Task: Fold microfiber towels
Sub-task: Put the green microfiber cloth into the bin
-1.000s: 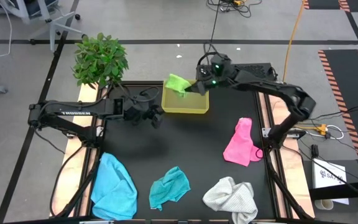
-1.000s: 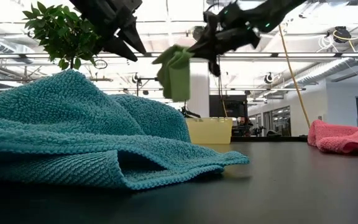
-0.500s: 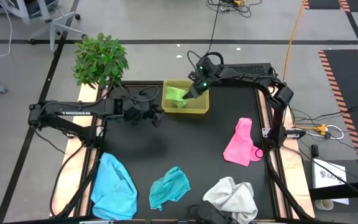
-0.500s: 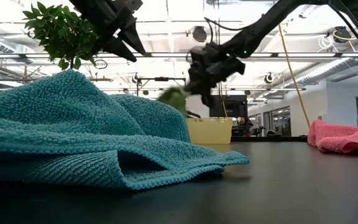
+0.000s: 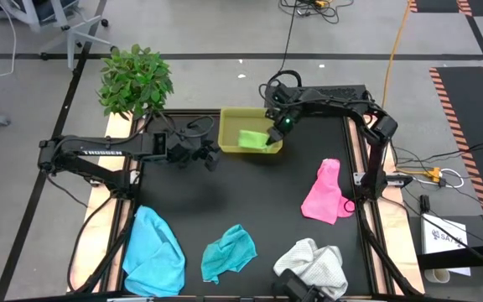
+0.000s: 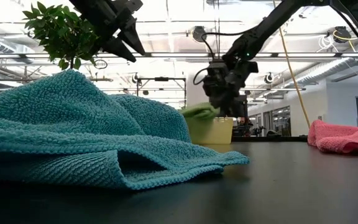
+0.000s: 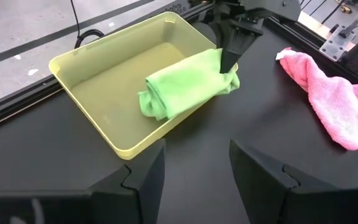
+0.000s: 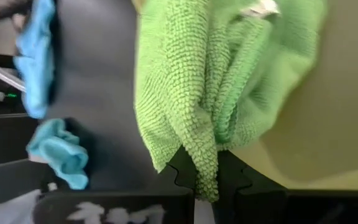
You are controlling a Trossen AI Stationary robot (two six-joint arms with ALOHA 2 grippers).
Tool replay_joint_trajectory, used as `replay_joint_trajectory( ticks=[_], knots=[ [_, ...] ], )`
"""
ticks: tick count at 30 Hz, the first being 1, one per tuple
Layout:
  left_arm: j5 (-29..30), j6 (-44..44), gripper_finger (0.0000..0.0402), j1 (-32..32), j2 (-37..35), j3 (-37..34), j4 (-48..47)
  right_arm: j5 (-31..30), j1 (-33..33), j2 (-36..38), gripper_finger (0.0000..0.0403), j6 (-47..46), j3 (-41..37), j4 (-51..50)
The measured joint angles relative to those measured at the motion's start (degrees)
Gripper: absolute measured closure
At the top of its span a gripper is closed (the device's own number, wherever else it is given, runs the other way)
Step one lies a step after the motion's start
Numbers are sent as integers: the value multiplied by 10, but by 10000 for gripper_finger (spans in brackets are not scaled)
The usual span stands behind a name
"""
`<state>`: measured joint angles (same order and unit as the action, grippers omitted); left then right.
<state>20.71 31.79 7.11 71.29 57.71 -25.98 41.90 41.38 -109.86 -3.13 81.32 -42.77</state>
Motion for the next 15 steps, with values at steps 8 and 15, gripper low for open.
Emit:
replay_joint_trajectory(
  ticks=[8, 15],
  knots=[
    [0, 0, 220, 0, 0, 0, 0, -45, 13, 7, 395, 25, 0, -23],
    [0, 0, 220, 0, 0, 0, 0, -153, 19, 42, 395, 56, 0, -63]
  ],
)
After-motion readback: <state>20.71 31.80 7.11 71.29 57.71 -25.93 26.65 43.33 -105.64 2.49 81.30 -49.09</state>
